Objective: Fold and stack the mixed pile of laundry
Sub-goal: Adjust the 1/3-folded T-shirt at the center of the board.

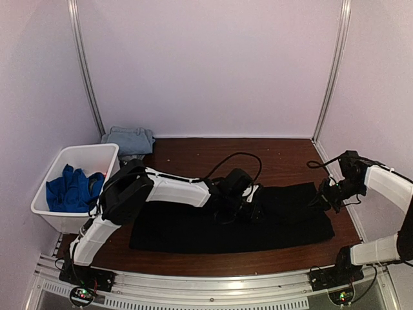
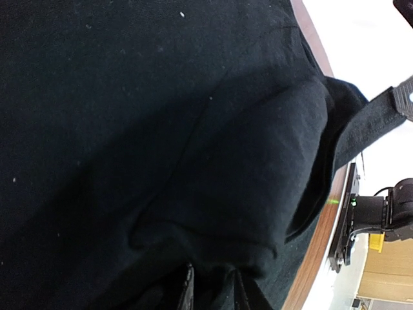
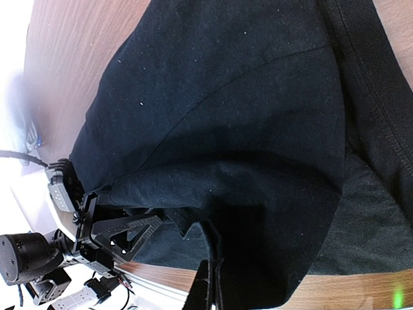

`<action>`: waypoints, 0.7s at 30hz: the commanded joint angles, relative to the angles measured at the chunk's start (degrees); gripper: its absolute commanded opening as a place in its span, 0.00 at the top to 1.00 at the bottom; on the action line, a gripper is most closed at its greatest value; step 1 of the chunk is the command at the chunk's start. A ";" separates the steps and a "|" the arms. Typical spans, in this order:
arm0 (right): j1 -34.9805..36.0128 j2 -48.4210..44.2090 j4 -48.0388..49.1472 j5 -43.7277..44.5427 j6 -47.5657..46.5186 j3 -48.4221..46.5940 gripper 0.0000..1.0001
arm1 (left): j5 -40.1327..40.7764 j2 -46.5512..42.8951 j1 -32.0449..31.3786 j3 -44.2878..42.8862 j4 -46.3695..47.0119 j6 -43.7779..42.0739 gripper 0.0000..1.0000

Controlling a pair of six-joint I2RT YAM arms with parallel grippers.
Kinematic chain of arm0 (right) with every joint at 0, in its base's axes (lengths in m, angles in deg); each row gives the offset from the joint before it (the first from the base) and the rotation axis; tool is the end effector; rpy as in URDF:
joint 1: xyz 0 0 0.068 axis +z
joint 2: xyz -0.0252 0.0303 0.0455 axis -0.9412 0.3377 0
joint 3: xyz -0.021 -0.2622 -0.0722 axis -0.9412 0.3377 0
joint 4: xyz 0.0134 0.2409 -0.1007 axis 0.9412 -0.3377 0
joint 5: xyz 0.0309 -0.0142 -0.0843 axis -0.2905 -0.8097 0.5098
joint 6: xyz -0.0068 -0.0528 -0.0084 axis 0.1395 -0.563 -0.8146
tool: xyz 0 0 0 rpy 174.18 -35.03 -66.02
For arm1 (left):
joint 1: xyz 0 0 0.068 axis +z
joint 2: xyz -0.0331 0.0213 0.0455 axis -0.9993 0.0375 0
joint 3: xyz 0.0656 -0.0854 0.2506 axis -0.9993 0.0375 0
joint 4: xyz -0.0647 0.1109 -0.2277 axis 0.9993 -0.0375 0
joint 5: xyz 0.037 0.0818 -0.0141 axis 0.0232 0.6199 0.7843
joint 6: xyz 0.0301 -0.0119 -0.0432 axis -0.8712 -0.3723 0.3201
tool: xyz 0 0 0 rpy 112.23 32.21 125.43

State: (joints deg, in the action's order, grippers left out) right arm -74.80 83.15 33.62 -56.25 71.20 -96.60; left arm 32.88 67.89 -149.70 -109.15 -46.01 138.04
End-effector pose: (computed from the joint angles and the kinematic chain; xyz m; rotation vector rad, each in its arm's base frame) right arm 0.1964 0.0062 0.2147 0.8227 2.7396 1.0434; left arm 0.2363 -0.4747 0.1125 0.5946 2.6651 -1.3262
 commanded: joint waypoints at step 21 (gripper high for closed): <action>-0.39 -3.83 -1.56 1.10 0.98 0.29 1.00 | 0.59 -1.38 -0.07 -5.03 -1.61 -2.22 1.00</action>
State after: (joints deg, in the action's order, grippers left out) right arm -74.80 82.14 33.44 -56.22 71.29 -96.60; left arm 32.50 70.03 -149.70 -113.78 -46.33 138.74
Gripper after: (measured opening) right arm 0.006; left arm 0.021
